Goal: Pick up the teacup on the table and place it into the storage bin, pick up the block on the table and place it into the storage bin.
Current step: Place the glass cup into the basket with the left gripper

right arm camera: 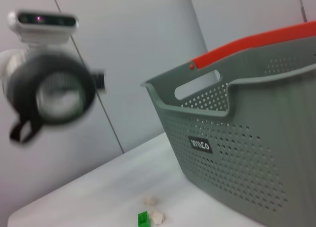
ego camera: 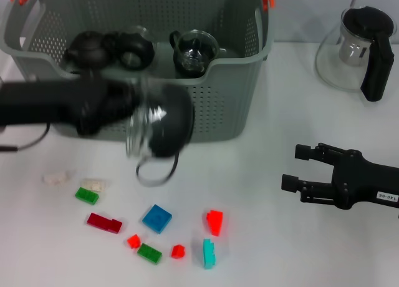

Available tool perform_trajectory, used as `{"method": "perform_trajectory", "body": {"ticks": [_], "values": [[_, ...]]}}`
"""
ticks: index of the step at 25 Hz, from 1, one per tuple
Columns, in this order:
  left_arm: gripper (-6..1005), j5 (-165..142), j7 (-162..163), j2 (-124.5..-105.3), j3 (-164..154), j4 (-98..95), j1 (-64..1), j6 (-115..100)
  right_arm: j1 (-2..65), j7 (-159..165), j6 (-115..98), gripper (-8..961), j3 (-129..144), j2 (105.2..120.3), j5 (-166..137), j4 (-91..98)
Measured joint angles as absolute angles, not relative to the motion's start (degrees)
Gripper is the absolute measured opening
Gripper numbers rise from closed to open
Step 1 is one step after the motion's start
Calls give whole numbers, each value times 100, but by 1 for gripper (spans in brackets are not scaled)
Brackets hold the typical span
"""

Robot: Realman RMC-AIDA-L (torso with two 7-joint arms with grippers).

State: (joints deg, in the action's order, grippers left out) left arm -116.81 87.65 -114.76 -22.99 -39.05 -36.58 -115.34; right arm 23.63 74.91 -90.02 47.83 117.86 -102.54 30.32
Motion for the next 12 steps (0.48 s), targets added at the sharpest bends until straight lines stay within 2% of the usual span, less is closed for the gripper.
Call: {"method": "perform_trajectory", "body": {"ticks": [5,12], "values": [[36,-10632,9233,-11482,-2231,-4081,-3731,-11185,2386,7503,-8983,926,4786,11786,-10298,3032],[37,-10928,11002,-11276,-3057,-5458,-4335,-9438,2394,7505,-9024,926,4748,11786,-10337,3032]]}}
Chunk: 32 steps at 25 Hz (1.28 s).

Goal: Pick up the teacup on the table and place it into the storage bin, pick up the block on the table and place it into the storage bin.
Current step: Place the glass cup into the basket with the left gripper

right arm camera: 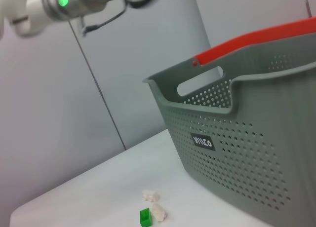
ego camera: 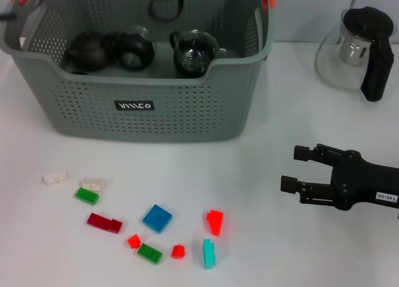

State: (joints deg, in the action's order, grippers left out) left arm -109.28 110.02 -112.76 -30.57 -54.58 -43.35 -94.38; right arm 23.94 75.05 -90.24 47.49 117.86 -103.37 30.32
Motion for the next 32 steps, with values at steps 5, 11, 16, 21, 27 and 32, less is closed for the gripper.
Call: {"method": "perform_trajectory", "body": {"ticks": [5,11,16,21,27,32], "values": [[37,-12484,12038,-11257,-4315,-6307,-4732,-8192,2419,7506,-9027,926,4746,11788,-10337,3032],[37,-15324,12896,-11688,-5896,-6436,-5043,-6493,2438,7507,-9031,926,4761,11805,-10337,3032],[37,-16355,13051,-11918,-6456,-6013,-5167,-5851,2441,7530,-9075,926,4758,11801,-10336,3032],[37,-16383,13054,-11886,-7051,-5483,-5144,-5253,2435,7546,-9108,926,4750,11787,-10336,3032],[54,-16376,12882,-11837,-7176,-4670,-5287,-4743,2399,7549,-9069,926,4746,11792,-10336,3032],[141,-16367,12875,-11838,-7161,-4497,-5326,-4550,2399,7551,-9066,926,4746,11795,-10336,3033]]}}
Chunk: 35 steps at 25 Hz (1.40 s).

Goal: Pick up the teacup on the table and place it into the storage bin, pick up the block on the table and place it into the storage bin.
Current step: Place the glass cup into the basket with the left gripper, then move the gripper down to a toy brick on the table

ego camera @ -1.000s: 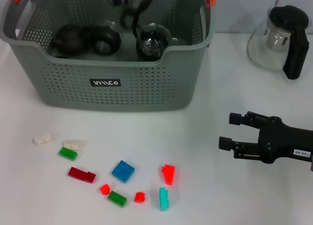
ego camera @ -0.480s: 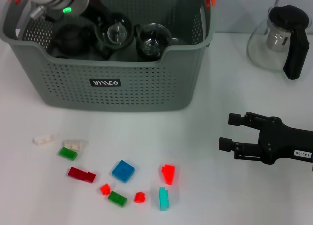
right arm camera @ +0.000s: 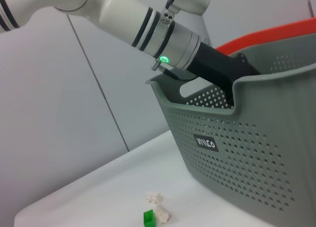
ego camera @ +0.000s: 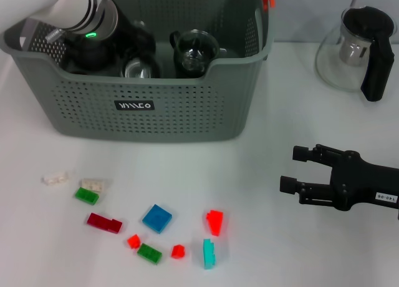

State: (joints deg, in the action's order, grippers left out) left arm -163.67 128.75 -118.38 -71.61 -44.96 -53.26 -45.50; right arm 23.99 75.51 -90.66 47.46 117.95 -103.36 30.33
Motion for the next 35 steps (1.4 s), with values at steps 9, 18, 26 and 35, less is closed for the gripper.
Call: {"method": "perform_trajectory", "body": {"ticks": [9,18,26,35], "values": [[457,-16063,12831,-12021,-6706,-5525,-4999,-4939,2379,7558,-9067,926,4745,11789,-10336,3033],[473,-11134,11421,-11598,-3729,-6143,-4214,-7905,2370,7559,-9059,926,4745,11786,-10336,3033],[459,-10695,10025,-11353,-2321,-4594,-3889,-10556,2407,7617,-9103,926,4754,11786,-10333,3032],[459,-12883,8796,-11671,-2587,-5246,-3160,-11255,2425,7643,-9103,926,4789,11786,-10335,3038]]}}
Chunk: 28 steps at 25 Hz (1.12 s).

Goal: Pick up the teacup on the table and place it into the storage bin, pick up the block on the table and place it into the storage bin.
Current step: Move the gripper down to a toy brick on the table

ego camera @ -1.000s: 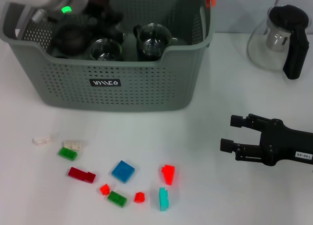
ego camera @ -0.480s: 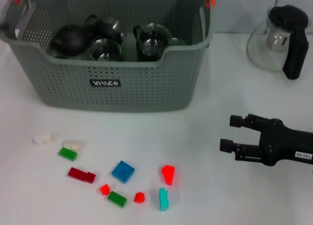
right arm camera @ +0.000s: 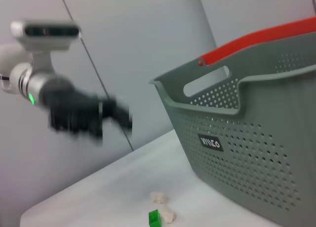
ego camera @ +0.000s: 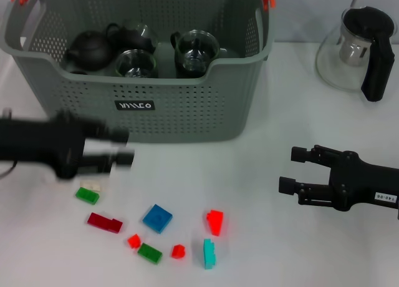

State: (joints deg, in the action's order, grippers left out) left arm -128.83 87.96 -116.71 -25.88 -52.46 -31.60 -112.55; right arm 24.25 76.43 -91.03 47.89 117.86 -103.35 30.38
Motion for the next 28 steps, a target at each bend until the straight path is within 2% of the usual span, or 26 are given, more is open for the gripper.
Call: {"method": "perform_trajectory", "body": {"ticks": [12,28], "values": [[460,-13609,7809,-11896,-2144,-5448,-2468,-9915,2381,7642,-9064,927,4786,11805,-10336,3032],[460,-14076,7557,-11915,-1885,-4857,-2414,-8456,2382,7640,-9025,927,4744,11801,-10336,3032]]}}
